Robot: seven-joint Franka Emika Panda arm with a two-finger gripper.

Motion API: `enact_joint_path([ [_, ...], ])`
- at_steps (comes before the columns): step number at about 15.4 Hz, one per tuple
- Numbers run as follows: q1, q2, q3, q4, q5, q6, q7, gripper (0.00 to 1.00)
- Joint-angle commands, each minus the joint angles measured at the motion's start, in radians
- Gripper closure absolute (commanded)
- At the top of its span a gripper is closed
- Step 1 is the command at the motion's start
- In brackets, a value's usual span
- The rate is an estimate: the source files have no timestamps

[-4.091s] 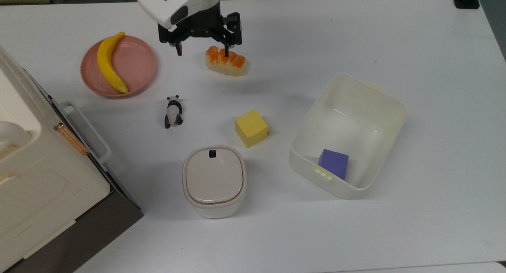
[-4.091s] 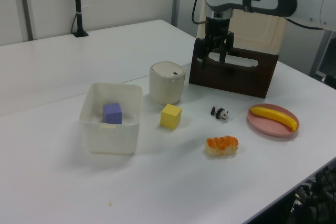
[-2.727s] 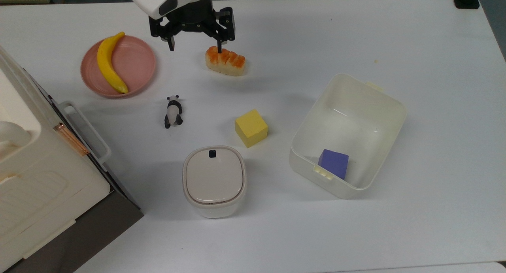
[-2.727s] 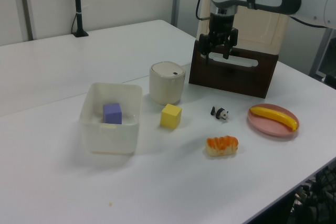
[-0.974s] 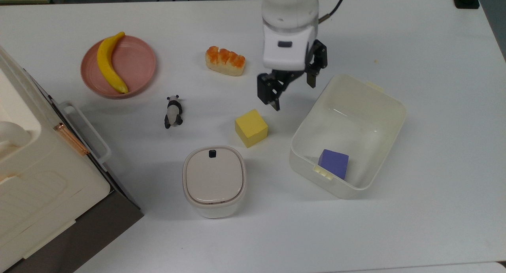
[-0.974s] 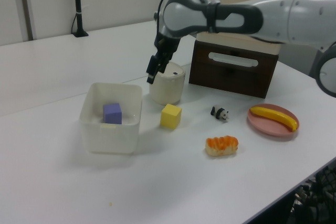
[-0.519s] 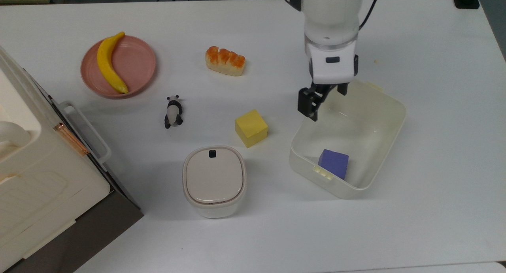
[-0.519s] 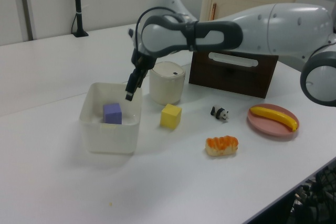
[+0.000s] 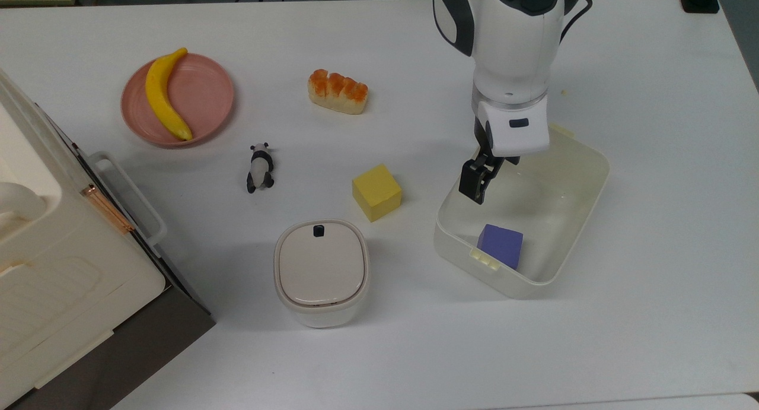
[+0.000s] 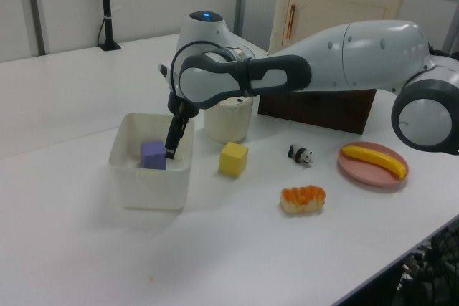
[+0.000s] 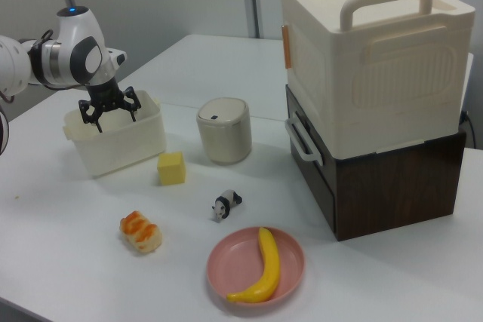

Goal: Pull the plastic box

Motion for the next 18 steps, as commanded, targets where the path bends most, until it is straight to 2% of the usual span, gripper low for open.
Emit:
enact_joint_path([
  [1, 0.016, -0.019, -0.011, -0.036, -0.025, -0.032, -0.060, 0.00],
  [5, -0.006, -0.033, -0.028, -0.033, -0.026, -0.166, -0.127, 0.00],
  [7, -0.006, -0.044, -0.031, -0.037, -0.066, -0.221, -0.141, 0.00],
  [9, -0.009, -0.059, -0.034, -0.037, -0.077, -0.288, -0.150, 0.00],
  [14, -0.016, -0.084, -0.050, -0.033, -0.069, -0.312, -0.173, 0.00],
  [16, -0.019, -0.087, -0.050, -0.025, -0.045, -0.293, -0.140, 0.00],
  [18, -0.047, -0.130, -0.044, -0.030, -0.002, -0.253, -0.057, 0.00],
])
